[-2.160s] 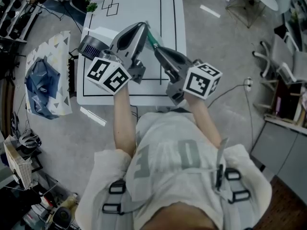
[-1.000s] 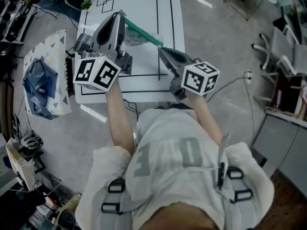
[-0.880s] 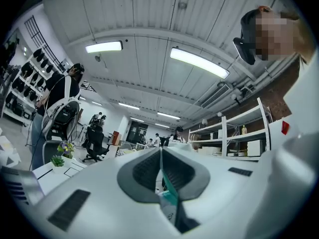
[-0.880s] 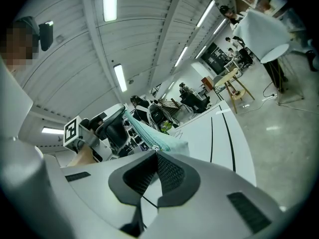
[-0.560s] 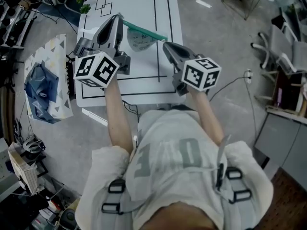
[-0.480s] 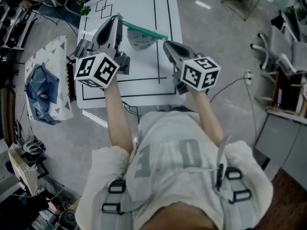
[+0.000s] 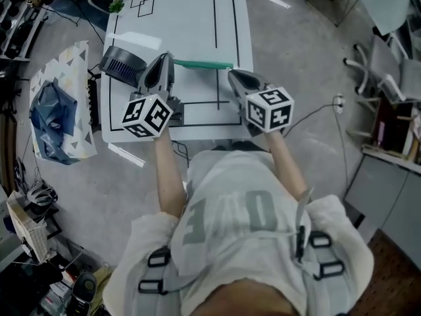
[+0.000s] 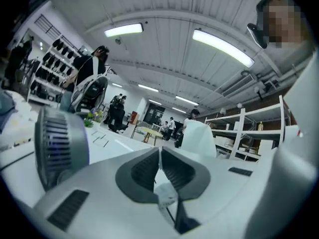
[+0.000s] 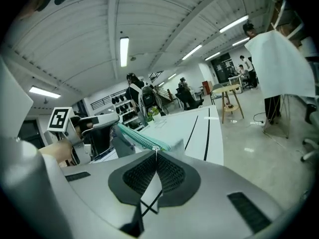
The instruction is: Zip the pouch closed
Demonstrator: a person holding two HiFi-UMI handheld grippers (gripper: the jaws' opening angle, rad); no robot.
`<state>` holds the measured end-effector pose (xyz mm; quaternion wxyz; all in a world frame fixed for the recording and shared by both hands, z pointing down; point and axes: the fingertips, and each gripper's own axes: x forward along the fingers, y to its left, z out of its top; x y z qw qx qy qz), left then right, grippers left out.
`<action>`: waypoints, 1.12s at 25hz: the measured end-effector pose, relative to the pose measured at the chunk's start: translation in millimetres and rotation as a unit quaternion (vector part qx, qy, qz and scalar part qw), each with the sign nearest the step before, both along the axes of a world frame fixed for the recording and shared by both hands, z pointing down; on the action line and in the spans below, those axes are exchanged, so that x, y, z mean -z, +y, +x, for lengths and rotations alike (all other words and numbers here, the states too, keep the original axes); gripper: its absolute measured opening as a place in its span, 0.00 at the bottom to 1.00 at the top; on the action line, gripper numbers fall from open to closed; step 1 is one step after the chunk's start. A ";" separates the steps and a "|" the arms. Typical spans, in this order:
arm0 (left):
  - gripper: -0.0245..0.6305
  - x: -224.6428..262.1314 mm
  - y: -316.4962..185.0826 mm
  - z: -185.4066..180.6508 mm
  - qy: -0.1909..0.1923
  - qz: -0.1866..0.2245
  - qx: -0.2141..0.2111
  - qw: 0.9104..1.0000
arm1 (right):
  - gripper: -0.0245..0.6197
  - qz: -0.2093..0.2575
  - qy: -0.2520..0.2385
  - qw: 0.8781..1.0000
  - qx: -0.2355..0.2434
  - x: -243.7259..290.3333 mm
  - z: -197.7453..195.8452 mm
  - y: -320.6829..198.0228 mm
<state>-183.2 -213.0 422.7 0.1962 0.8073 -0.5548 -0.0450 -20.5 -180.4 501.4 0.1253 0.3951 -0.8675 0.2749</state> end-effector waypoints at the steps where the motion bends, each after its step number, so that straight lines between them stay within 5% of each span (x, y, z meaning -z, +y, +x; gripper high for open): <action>1: 0.06 -11.9 8.2 -1.1 0.011 -0.014 0.002 1.000 | 0.05 -0.015 0.000 1.000 0.003 -10.4 0.0 8.1; 7: 0.08 -56.6 43.2 -12.3 0.006 -0.067 0.032 0.997 | 0.05 -0.058 0.015 0.998 0.015 -41.7 -1.8 47.5; 12: 0.22 -64.1 48.9 -20.8 0.012 -0.077 0.050 0.996 | 0.08 -0.063 0.036 0.997 0.015 -45.7 0.4 54.8; 14: 0.24 -67.7 49.9 -24.8 0.014 -0.080 0.053 0.995 | 0.16 -0.064 0.034 0.997 0.016 -46.8 -1.8 54.7; 28: 0.24 -52.3 33.0 -19.2 0.007 -0.062 0.041 0.997 | 0.16 -0.029 0.026 0.999 0.021 -30.5 -12.8 23.9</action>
